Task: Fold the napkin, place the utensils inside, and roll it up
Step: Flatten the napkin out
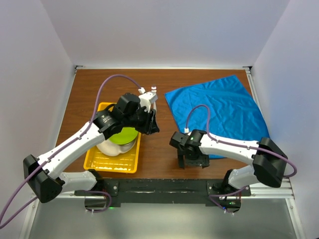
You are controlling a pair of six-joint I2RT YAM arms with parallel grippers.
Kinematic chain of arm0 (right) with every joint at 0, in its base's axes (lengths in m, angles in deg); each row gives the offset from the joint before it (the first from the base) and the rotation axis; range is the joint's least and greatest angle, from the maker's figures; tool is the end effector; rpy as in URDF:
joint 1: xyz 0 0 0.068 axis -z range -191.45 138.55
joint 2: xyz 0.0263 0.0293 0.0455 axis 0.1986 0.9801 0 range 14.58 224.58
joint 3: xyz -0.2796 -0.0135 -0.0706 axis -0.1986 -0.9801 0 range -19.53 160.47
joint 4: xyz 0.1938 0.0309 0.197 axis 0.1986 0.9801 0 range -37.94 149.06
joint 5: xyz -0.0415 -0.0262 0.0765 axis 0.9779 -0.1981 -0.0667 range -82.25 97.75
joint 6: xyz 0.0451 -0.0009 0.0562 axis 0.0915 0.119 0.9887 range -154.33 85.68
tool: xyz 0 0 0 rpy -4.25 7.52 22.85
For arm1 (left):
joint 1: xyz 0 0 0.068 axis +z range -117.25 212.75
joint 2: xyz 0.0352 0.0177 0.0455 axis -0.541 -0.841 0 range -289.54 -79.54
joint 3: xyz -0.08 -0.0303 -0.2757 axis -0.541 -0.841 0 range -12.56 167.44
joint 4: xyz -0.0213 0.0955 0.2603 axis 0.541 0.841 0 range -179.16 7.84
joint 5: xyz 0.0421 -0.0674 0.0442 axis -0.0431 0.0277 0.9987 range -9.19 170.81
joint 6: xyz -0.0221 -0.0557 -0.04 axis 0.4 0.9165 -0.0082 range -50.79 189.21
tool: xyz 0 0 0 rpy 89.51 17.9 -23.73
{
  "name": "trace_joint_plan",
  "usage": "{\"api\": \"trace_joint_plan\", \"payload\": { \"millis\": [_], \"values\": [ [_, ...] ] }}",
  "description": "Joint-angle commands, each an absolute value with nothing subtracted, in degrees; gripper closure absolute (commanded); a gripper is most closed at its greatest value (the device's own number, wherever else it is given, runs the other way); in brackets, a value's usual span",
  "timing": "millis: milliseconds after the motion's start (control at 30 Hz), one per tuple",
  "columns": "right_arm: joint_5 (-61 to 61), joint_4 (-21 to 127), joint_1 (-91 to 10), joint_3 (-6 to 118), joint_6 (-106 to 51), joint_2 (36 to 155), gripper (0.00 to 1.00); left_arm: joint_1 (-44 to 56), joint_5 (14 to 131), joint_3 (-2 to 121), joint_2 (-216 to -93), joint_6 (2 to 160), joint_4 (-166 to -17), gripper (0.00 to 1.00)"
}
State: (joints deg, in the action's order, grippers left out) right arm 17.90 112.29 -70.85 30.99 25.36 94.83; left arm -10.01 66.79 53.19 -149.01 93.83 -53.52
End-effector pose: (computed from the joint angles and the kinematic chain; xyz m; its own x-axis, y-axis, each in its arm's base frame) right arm 0.1263 0.1930 0.1791 -0.9883 -0.0017 -0.1526 0.0119 0.9960 -0.0883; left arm 0.2028 -0.2072 0.3352 -0.7551 0.1476 -0.6388 0.5298 0.7113 -0.4620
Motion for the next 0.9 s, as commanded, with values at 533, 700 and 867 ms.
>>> {"api": "trace_joint_plan", "payload": {
  "millis": [533, 700, 867],
  "values": [
    [29.54, 104.09, -57.77, 31.17, 14.2, 101.06, 0.43, -9.61, 67.36, 56.61, -153.45, 93.82, -54.19, 0.58],
    [33.23, 106.11, -57.34, 38.55, 8.05, 105.46, 0.77, -9.35, 68.42, 59.85, -156.78, 93.99, -52.17, 0.59],
    [32.28, 104.8, -52.68, 46.8, -1.6, 108.97, 1.0, -9.09, 70.0, 63.46, -159.95, 94.17, -49.7, 0.59]
  ]
}}
